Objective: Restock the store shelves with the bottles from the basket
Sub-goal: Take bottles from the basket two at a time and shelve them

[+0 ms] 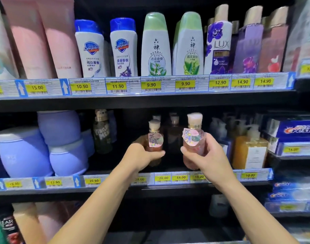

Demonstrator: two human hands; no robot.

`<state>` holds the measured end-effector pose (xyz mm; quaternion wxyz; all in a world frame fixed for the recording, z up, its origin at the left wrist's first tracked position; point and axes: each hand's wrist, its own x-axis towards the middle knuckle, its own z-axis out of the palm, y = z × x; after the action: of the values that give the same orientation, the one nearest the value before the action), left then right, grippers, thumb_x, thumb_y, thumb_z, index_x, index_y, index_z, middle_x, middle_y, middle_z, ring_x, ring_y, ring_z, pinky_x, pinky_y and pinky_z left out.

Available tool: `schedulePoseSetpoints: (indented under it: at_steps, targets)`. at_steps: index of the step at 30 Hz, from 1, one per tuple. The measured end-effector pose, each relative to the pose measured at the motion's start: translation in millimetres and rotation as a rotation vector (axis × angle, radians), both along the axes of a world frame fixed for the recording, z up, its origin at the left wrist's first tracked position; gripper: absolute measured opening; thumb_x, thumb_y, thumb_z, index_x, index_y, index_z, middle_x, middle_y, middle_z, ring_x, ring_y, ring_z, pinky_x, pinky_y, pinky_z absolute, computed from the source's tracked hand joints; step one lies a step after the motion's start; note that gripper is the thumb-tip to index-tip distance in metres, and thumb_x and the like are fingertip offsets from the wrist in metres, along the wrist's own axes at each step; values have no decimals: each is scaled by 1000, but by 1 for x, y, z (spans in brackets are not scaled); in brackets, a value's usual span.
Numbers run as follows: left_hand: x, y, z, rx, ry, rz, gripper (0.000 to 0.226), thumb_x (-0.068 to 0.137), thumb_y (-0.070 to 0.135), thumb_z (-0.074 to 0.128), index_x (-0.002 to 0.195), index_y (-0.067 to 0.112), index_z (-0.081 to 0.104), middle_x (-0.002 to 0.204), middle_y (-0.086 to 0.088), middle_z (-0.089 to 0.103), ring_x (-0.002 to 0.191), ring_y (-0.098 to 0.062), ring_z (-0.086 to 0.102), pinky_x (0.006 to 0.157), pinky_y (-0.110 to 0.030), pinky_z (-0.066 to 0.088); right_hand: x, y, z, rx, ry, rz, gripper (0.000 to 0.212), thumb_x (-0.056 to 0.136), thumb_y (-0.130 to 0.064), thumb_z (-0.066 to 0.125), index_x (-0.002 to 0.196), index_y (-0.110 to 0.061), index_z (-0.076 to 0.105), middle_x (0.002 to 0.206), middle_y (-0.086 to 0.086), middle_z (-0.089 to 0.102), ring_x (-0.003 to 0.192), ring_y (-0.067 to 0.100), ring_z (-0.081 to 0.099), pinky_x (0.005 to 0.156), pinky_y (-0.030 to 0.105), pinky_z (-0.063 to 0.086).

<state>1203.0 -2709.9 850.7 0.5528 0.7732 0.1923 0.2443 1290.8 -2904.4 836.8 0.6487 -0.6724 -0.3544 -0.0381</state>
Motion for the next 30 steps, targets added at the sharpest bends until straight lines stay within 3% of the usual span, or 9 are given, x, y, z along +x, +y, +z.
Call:
schedulePoseSetpoints:
  at_steps: [6,11,15,19,22,25,30]
  targets:
    - [21,16,-6,55,132,-37,53,76,20,87,125,23,66,94,14,69,84,2,61,62,-12,42,5,-1,-1,-72,-10,-61,46,81,-34,84,121,-32,61,112,-11,72,106,6,68,89,29,58]
    - [35,23,-6,90,172,-52,61,78,25,86,133,26,60,121,4,69,107,-17,63,83,-26,44,7,0,-1,-129,-12,-97,49,80,-39,83,123,-30,60,114,-11,71,108,6,67,90,31,60]
    - [40,24,0,145,197,-59,57,81,23,82,134,23,60,125,2,67,104,-17,59,86,-29,41,10,4,4,-147,3,-131,45,80,-40,83,117,-27,61,111,-10,71,105,6,67,85,29,60]
    - [41,25,4,174,257,-58,59,77,32,84,130,23,60,122,3,67,101,-17,59,85,-29,44,20,14,8,-207,70,-135,50,78,-47,83,119,-25,63,111,-7,72,106,10,68,89,36,61]
    - [33,30,4,412,437,5,86,66,68,75,136,23,54,131,-1,63,111,-22,62,94,-34,50,25,21,12,-262,72,-106,45,79,-47,83,114,-24,68,103,-6,76,101,11,71,88,34,61]
    - [3,28,1,729,558,20,68,84,72,57,126,18,58,122,-6,65,109,-23,63,92,-34,52,25,28,14,-364,31,-153,37,79,-46,83,100,-19,71,92,-3,75,90,12,70,74,29,59]
    - [-32,19,-19,901,548,77,62,92,76,30,125,33,61,117,7,62,106,-17,59,85,-38,52,29,39,8,-500,47,-248,39,80,-46,83,93,-11,71,80,-3,69,74,10,62,56,22,42]
